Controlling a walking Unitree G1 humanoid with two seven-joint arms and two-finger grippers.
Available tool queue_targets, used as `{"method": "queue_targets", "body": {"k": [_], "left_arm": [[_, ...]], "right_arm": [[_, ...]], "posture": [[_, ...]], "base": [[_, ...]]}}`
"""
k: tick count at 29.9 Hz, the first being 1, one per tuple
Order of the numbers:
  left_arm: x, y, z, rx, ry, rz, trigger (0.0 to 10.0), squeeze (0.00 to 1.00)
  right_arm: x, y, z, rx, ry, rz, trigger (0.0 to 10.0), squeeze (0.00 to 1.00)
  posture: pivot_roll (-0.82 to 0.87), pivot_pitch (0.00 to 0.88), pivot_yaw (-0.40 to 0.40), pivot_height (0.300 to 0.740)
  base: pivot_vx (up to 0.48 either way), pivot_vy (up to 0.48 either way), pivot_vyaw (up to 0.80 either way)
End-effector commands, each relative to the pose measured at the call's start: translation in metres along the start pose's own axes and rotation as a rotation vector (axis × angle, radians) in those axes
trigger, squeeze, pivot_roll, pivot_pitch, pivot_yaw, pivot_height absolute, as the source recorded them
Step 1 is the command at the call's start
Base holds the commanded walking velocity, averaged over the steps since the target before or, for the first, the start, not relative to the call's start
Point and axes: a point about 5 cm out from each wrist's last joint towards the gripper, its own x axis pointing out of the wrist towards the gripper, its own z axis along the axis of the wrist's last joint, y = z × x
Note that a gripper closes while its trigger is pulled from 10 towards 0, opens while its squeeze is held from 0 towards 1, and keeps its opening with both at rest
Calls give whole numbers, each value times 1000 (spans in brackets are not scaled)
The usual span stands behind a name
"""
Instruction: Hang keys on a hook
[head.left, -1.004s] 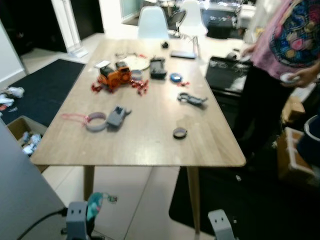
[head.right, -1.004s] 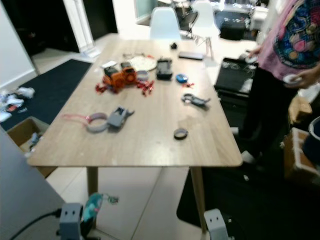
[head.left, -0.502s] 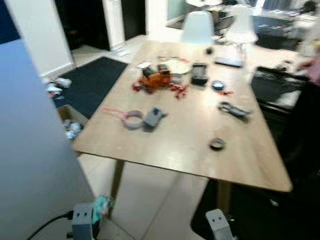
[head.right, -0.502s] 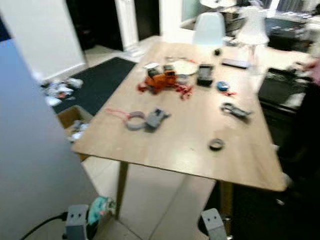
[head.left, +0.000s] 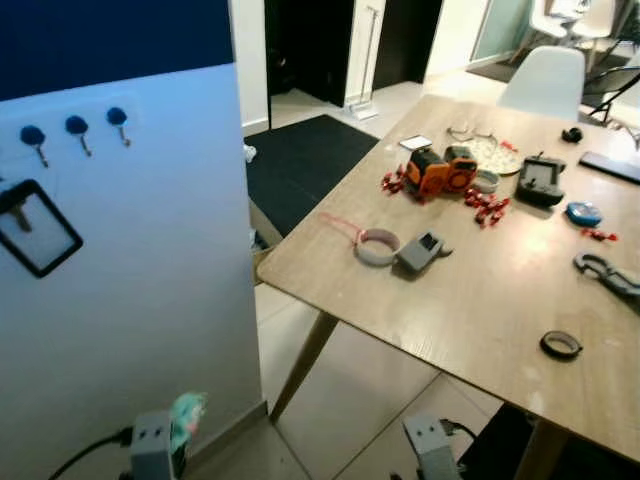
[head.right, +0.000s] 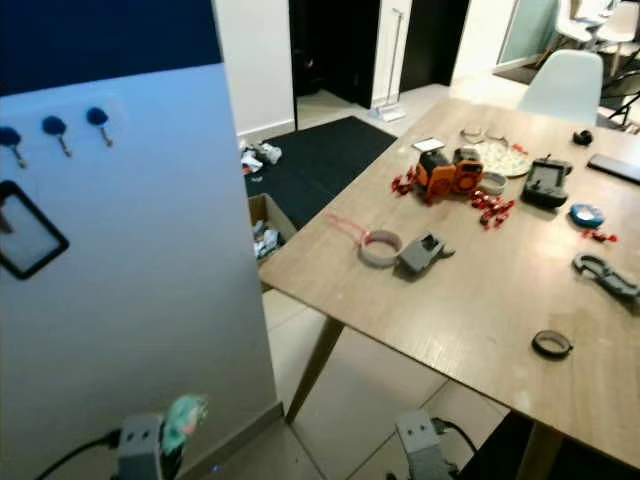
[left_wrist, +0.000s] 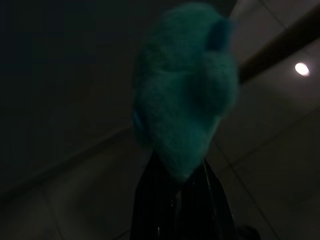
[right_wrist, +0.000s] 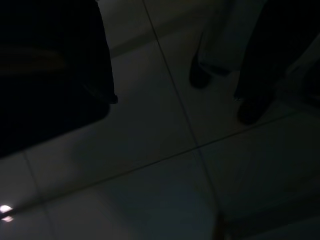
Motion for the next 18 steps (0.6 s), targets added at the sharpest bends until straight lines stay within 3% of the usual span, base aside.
{"method": "queue_targets", "body": {"k": [1,18], "left_arm": [[-4,5,-6,-19,20,26,10000,0],[5,-2,8,7,-17,25,10000,0]], "right_arm": [[-1,0,-4,1,17,2,10000,0],[0,2,0,31,3,-6,10000,0]], "posture": [[44,60,-22,740],[39,61,-10,740]], "base": [[0,0,800],[0,0,800]]}}
